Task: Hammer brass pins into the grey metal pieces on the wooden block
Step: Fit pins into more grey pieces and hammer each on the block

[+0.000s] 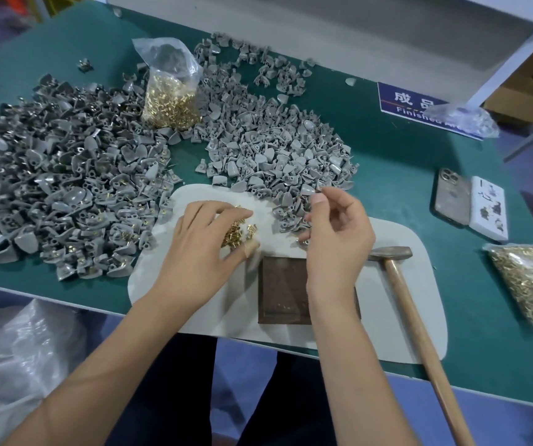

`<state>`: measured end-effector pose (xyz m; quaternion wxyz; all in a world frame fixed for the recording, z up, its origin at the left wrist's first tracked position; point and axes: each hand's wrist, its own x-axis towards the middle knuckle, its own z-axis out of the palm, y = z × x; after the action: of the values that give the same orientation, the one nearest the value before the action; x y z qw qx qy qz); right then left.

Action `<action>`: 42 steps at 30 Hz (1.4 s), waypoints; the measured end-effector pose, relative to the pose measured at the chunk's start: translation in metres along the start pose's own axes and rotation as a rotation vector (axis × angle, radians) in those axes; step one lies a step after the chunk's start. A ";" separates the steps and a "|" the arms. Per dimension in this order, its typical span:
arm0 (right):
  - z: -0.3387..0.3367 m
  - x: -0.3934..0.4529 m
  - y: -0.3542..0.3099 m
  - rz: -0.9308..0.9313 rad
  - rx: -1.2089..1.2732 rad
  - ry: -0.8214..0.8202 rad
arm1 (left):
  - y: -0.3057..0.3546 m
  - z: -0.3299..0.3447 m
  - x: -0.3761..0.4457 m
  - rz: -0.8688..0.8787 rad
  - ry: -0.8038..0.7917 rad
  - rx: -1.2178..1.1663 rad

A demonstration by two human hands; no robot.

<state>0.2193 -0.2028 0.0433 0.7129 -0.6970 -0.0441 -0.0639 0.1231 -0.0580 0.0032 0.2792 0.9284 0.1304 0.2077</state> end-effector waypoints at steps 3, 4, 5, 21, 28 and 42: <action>-0.014 0.007 -0.006 -0.170 -0.171 -0.006 | 0.010 0.003 0.016 0.003 -0.001 -0.068; -0.020 0.010 -0.007 -0.182 -0.215 -0.049 | 0.014 0.004 0.023 0.005 -0.008 -0.078; -0.025 0.013 -0.007 -0.182 -0.268 -0.088 | 0.018 0.006 0.031 0.011 -0.020 -0.072; -0.029 0.009 0.010 -0.273 -0.517 -0.189 | 0.046 0.036 0.098 -0.025 -0.079 0.153; -0.031 0.010 0.007 -0.231 -0.512 -0.167 | 0.049 0.035 0.087 0.020 -0.093 0.059; -0.032 0.009 0.003 -0.150 -0.514 -0.210 | 0.065 -0.019 -0.014 -0.203 0.059 -0.768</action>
<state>0.2274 -0.2350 0.0404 0.4977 -0.8524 -0.1516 -0.0529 0.1103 -0.1064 0.0500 0.6212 0.7324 0.1422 0.2395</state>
